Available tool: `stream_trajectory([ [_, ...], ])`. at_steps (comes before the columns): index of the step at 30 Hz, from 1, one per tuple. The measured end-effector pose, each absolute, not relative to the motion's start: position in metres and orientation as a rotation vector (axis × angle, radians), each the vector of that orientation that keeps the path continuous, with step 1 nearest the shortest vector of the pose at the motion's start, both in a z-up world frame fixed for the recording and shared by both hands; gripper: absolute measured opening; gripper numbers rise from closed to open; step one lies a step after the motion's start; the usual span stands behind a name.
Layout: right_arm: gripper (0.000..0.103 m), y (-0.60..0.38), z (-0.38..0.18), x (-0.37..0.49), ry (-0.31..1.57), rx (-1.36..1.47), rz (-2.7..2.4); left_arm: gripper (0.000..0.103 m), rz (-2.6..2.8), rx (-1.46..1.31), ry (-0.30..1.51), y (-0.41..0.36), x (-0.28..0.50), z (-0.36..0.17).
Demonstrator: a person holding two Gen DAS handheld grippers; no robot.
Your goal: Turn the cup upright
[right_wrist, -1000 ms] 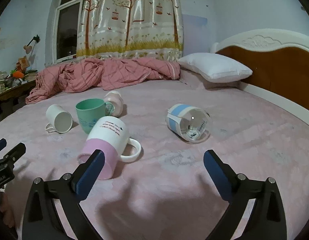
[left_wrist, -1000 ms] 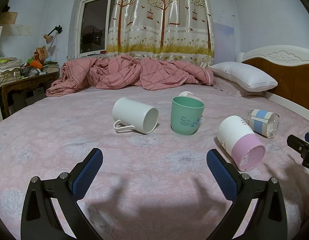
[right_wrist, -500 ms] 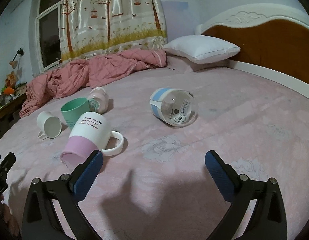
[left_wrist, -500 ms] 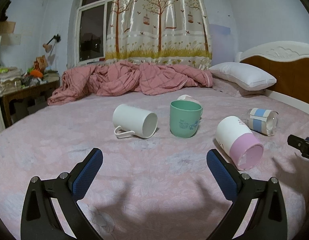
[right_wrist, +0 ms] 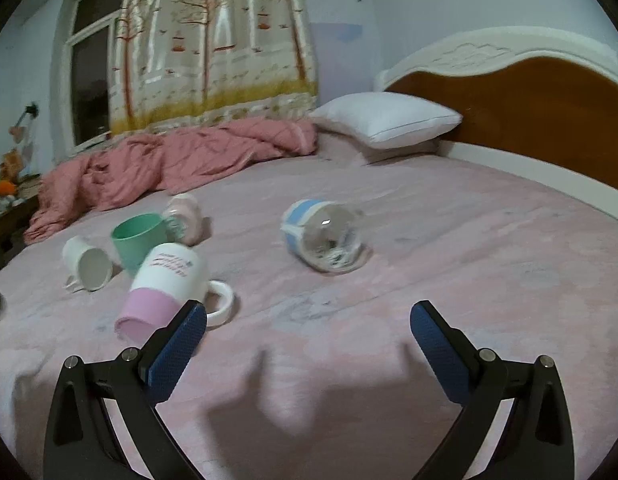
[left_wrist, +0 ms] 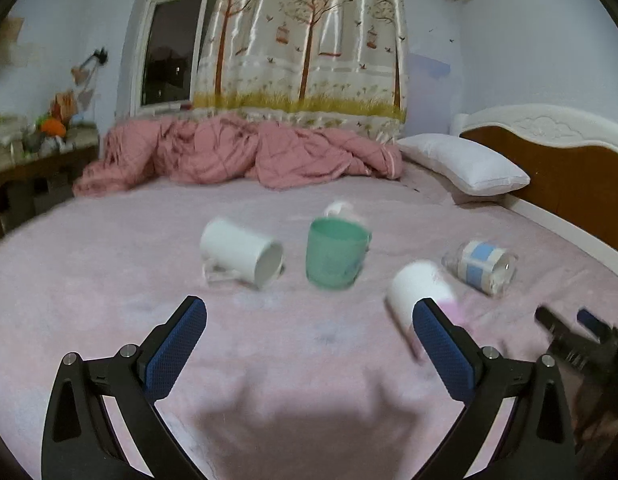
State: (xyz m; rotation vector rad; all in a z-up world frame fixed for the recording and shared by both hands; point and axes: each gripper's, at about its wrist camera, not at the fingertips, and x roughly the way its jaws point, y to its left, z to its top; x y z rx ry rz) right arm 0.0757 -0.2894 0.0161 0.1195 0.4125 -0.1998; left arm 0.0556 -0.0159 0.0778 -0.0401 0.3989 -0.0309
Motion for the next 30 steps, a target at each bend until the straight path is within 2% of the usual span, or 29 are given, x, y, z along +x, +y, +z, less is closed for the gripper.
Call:
stream_trajectory([
  [5, 0.103, -0.299, 0.016, 0.078, 0.432, 0.146, -0.253, 0.103, -0.154, -0.066, 0.545, -0.046, 0.103, 0.114],
  [10, 0.103, -0.303, 0.015, 0.076, 0.427, 0.169, -0.268, 0.102, -0.212, -0.167, 0.808, -0.072, 0.178, 0.097],
  [12, 0.103, -0.303, 0.014, 0.077, 0.432, 0.171, -0.261, 0.092, -0.219, -0.261, 0.924, -0.075, 0.208, 0.081],
  [14, 0.103, -0.304, 0.014, 0.078, 0.439, 0.177, -0.257, 0.089, -0.244, -0.327, 0.99, -0.079, 0.228, 0.071],
  [22, 0.103, -0.303, 0.008, 0.087, 0.481, 0.166, -0.266, 0.089, -0.3, -0.349, 1.116, -0.109, 0.276, 0.044],
  [27, 0.103, -0.3, 0.006, 0.089, 0.495, 0.149, -0.265, 0.089, -0.289, -0.283, 1.125, -0.124, 0.276, 0.029],
  [30, 0.103, -0.304, 0.005, 0.09, 0.503, 0.161, -0.26, 0.08, -0.248, -0.259, 1.131, -0.125, 0.279, 0.023],
])
